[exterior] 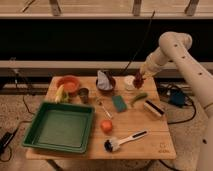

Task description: Place grapes in paper cup

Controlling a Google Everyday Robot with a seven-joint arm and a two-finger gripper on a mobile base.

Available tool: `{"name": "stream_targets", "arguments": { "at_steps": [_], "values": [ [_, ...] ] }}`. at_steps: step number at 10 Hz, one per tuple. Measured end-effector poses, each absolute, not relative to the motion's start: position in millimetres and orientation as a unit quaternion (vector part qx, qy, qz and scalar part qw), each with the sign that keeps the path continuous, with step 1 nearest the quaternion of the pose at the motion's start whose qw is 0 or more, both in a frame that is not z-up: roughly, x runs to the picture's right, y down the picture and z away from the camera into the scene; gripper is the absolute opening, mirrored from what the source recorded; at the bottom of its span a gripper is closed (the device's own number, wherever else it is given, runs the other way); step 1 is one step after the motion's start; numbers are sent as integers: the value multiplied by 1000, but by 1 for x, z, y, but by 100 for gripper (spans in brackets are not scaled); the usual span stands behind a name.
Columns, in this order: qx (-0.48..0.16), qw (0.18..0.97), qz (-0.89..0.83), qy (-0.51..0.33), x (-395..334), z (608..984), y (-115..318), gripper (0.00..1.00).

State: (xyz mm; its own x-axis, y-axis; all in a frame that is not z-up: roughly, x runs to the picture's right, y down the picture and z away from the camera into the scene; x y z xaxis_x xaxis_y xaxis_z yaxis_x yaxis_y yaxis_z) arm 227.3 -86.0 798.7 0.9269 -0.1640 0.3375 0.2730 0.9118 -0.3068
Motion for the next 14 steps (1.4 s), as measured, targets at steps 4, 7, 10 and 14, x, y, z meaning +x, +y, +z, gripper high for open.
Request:
{"name": "stream_targets", "arguments": {
  "at_steps": [4, 7, 10, 14],
  "values": [
    [-168, 965, -123, -157, 219, 810, -106, 0],
    [-172, 964, -123, -159, 215, 826, -111, 0],
    [-178, 964, -119, -158, 214, 841, -112, 0],
    [-189, 963, -110, -154, 212, 861, -112, 11]
  ]
}}
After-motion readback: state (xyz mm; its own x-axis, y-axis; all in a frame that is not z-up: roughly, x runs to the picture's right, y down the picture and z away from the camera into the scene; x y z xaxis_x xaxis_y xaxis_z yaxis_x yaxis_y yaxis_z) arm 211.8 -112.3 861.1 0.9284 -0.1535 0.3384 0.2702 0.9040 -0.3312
